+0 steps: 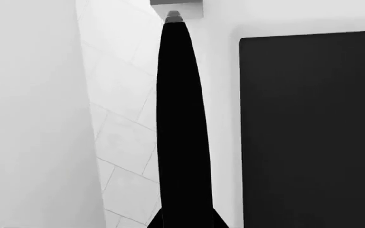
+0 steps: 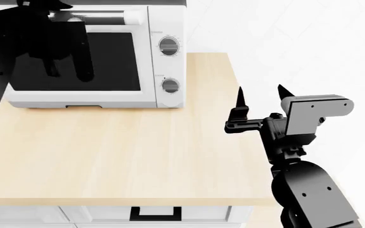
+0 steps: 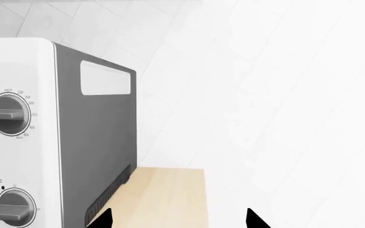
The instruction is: Open the toaster oven door.
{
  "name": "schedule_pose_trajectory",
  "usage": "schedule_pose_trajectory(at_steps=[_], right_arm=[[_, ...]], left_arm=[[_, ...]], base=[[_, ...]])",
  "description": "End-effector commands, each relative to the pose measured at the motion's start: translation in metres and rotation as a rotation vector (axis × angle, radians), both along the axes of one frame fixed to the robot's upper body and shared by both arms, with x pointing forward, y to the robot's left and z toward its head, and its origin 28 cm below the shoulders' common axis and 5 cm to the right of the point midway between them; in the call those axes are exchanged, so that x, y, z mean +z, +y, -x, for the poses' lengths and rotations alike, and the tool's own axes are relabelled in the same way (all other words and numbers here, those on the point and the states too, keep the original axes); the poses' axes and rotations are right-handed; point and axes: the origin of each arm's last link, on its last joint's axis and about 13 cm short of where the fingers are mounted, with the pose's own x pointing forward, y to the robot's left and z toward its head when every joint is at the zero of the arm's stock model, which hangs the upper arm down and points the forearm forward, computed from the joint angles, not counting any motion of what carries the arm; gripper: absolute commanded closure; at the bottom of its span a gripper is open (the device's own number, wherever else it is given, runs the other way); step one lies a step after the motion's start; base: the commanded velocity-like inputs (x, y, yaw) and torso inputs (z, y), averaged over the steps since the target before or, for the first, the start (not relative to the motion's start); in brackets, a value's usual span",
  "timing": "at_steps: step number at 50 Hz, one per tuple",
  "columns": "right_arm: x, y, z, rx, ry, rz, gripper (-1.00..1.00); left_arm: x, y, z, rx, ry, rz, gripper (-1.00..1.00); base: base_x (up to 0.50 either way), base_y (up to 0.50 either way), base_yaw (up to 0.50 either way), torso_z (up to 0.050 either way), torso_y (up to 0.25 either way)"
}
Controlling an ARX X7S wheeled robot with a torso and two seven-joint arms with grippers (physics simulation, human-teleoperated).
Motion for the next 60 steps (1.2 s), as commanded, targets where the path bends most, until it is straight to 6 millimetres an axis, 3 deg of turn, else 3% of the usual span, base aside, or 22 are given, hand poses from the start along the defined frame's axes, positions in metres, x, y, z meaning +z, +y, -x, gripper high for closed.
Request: schedule_pose_trajectory(at_steps=[1,15,28,36,60], right_arm=[[0.000,0.000,0.000,0.001,-0.001,-0.002,-1.00],[0.000,0.000,0.002,0.002,-0.004,-0.010,-1.00],[0.001,0.001,0.003,0.010,-0.010,-0.014,-1.00],[0.003,0.001,0.005,0.012,-0.013,-0.016,-1.00],[0.005,0.000,0.007,0.014,-0.025,-0.032,-1.00]], left_arm=[[-0.010,0.003,0.008,-0.022,0.045,-0.002,1.00],[-0.013,0.005,0.030,-0.047,0.050,-0.014,1.00],[-0.021,0.011,0.069,-0.061,0.072,0.000,1.00],[-0.025,0.011,0.083,-0.064,0.113,0.006,1.00],[-0.038,0.006,0.109,-0.077,0.235,-0.075,1.00]], base=[[0.00,0.00,0.00,0.000,0.000],[0.00,0.00,0.00,0.000,0.000],[0.00,0.00,0.00,0.000,0.000],[0.00,0.00,0.00,0.000,0.001],[0.00,0.00,0.00,0.000,0.000]])
